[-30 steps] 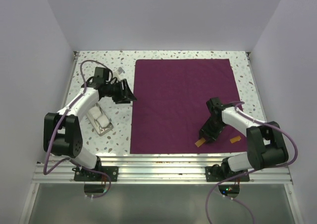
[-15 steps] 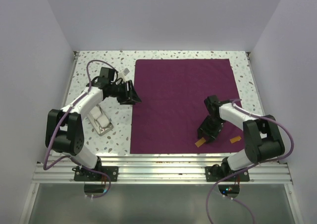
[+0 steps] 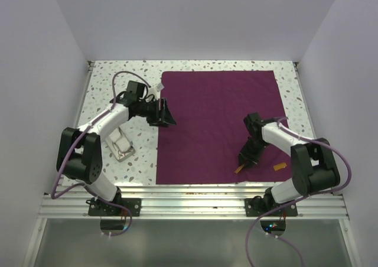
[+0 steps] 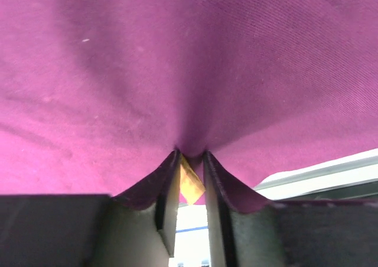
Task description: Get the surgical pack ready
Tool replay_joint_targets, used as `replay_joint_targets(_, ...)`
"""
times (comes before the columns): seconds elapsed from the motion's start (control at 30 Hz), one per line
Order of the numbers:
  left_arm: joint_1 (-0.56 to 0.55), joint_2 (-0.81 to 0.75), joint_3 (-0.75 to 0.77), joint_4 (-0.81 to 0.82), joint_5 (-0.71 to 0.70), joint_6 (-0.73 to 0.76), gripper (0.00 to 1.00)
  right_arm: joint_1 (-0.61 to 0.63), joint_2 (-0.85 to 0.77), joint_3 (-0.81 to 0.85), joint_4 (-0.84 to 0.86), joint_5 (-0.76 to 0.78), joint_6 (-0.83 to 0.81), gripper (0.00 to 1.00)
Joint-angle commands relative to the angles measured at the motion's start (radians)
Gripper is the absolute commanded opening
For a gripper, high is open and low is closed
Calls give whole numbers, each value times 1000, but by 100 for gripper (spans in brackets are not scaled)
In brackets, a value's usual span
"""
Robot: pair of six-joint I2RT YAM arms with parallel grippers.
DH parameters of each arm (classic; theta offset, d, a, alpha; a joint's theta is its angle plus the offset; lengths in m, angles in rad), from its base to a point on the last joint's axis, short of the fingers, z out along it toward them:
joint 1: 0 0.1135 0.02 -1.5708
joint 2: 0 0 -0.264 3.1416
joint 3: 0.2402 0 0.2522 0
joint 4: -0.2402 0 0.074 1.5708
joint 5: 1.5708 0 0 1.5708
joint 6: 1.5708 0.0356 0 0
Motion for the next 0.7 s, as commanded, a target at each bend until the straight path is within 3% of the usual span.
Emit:
replay_joint_targets(0.0, -29, 13, 31, 50, 41, 13, 59, 2, -56, 56, -51, 57, -29, 24)
replay_joint_targets(0.33, -46, 17, 14, 59, 50, 10, 59, 2, -49, 46, -46, 44, -50, 24)
replay_joint_targets(0.5, -52, 19, 13, 61, 61, 10, 59, 4, -23, 44, -20, 18, -56, 5)
replay_joint_targets(0.67, -67, 28, -27, 149, 142, -21, 65, 2, -35, 38, -17, -7, -79, 0)
